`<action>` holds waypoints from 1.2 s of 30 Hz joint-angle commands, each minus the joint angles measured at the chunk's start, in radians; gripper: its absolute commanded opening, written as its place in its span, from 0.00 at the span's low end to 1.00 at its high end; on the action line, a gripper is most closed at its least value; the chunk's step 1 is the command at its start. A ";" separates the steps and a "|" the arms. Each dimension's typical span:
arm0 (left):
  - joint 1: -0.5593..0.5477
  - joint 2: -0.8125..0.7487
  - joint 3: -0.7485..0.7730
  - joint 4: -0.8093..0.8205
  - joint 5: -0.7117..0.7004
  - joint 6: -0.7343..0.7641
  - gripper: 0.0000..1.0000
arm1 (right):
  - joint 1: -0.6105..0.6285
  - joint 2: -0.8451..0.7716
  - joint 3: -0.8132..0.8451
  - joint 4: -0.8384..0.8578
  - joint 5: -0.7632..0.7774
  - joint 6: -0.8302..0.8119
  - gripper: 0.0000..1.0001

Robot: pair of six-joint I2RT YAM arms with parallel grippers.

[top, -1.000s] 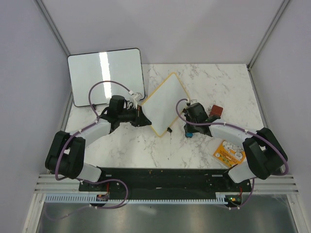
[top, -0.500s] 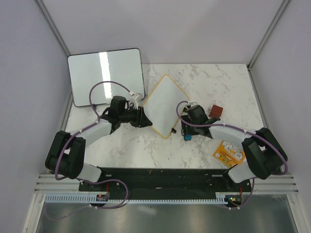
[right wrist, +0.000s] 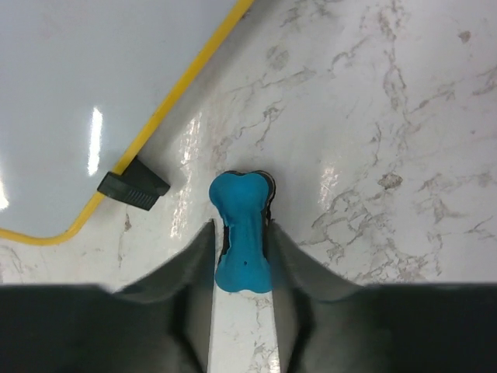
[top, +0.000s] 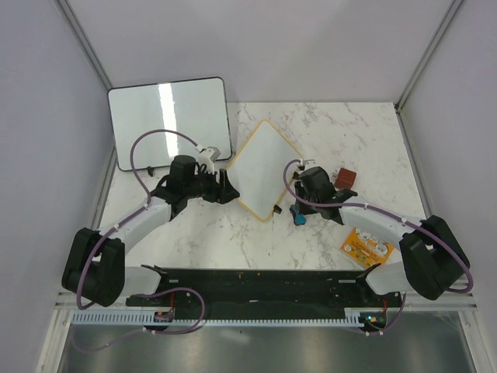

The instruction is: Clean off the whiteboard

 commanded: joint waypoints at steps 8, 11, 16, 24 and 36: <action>-0.003 -0.173 -0.013 -0.119 -0.268 -0.028 0.82 | 0.051 -0.027 -0.043 0.032 -0.059 0.022 0.00; -0.001 -0.222 0.019 -0.170 -0.315 -0.039 0.86 | 0.055 0.009 -0.054 0.077 -0.083 0.020 0.00; -0.001 -0.295 0.099 -0.274 -0.363 -0.028 0.95 | 0.063 0.089 -0.055 0.152 -0.110 0.032 0.00; 0.000 -0.364 0.188 -0.365 -0.400 -0.007 0.99 | 0.075 0.247 -0.025 0.270 -0.128 0.046 0.00; 0.002 -0.387 0.217 -0.423 -0.409 0.009 1.00 | 0.120 0.437 0.106 0.361 -0.179 0.103 0.00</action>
